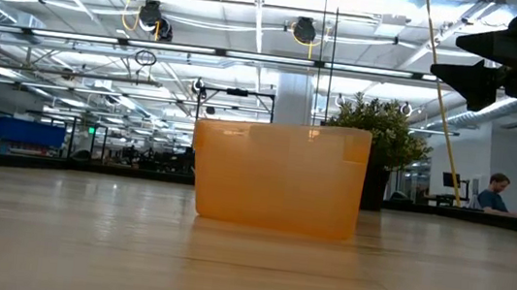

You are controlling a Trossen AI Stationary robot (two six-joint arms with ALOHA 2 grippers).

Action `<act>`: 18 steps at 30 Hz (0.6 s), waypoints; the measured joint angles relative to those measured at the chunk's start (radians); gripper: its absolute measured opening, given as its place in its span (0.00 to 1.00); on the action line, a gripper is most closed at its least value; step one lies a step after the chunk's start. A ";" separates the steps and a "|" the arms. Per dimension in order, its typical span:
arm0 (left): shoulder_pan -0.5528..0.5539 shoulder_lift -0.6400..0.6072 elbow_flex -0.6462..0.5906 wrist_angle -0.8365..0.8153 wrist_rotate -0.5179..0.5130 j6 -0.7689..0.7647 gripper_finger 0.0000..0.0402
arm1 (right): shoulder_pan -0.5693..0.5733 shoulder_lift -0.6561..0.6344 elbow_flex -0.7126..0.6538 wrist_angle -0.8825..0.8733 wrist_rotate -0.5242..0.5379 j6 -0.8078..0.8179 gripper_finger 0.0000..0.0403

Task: Pick and place pill bottles into a basket
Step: Return to Home Position

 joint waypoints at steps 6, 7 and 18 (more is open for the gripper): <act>0.048 -0.246 -0.292 0.286 0.004 -0.097 0.70 | 0.000 0.000 0.000 -0.001 0.000 -0.006 0.78; 0.056 -0.277 -0.308 0.261 0.010 -0.116 0.69 | 0.000 0.000 0.000 -0.001 0.000 -0.006 0.78; 0.128 -0.448 -0.317 -0.067 0.042 -0.139 0.71 | 0.000 0.000 0.000 -0.010 0.000 0.000 0.78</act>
